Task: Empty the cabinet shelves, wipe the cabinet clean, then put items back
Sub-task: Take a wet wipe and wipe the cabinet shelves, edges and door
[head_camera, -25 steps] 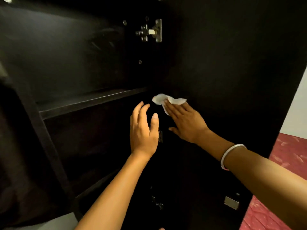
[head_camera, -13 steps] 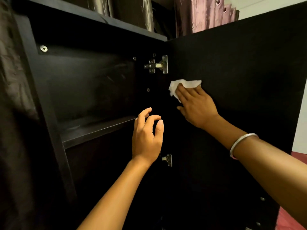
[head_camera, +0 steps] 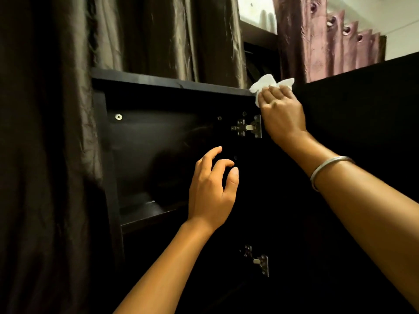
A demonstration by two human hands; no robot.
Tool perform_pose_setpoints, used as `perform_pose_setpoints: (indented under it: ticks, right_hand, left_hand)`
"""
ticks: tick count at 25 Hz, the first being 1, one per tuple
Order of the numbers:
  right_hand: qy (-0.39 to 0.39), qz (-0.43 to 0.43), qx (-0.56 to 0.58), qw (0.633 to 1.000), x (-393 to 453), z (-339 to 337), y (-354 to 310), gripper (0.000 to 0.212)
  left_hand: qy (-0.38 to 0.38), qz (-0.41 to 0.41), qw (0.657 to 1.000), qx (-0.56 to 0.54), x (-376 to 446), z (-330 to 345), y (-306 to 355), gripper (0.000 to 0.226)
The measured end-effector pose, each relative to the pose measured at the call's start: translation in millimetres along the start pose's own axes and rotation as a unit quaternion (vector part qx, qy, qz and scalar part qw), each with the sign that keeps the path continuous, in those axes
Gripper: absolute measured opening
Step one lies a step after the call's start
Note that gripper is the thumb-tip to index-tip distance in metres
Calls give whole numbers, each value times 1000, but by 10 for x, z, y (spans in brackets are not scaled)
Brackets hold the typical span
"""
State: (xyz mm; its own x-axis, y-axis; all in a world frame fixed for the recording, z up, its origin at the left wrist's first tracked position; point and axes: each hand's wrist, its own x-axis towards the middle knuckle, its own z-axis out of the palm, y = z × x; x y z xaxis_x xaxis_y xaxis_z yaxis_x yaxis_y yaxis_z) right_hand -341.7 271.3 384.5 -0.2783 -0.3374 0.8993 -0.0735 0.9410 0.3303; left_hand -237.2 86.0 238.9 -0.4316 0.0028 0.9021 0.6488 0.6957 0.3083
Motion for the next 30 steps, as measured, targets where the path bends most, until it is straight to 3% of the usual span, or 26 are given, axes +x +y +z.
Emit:
perform_pose_setpoints:
  ticks: [3, 7, 9, 11, 14, 17, 18, 19, 21, 23, 25, 27, 30]
  right_hand:
    - [42, 91, 79, 992, 169, -148, -25, 22]
    - [131, 225, 311, 914, 322, -229, -469, 18]
    - [116, 258, 434, 855, 387, -208, -780, 29]
    - [105, 252, 516, 812, 374, -257, -1124, 55]
    - [157, 160, 506, 833, 279, -426, -1594, 74]
    - [207, -24, 435, 876, 233, -471, -1662, 66]
    - [219, -49, 408, 885, 252, -387, -1539, 64]
    - [224, -29, 396, 890, 270, -259, -1379, 64]
    - [189, 99, 425, 880, 278, 23, -1017, 66]
    - [141, 194, 469, 850, 287, 190, -808, 71]
    - [145, 256, 494, 818, 352, 150, -912, 71]
    - [162, 273, 512, 798, 403, -21, -1137, 66]
    - [211, 200, 490, 822, 336, -269, -1540, 60]
  left_hand:
    - [33, -16, 999, 20, 64, -126, -35, 39]
    - [70, -23, 996, 46, 69, -220, -104, 33]
    - [79, -27, 995, 60, 36, -272, -145, 36]
    - [94, -27, 992, 75, 3, -326, -172, 39]
    - [135, -21, 988, 65, -33, -385, -223, 40]
    - [179, -31, 982, 49, -53, -425, -312, 38]
    - [185, -34, 981, 55, -62, -429, -332, 38]
    - [187, -37, 980, 62, -71, -430, -345, 38]
    - [181, -46, 980, 65, -93, -427, -357, 37]
    - [180, -44, 981, 63, -112, -428, -362, 37]
    - [182, -51, 980, 63, -112, -431, -365, 36]
    - [186, -65, 979, 60, -136, -450, -344, 37]
    - [199, -68, 975, 75, -193, -506, -296, 38]
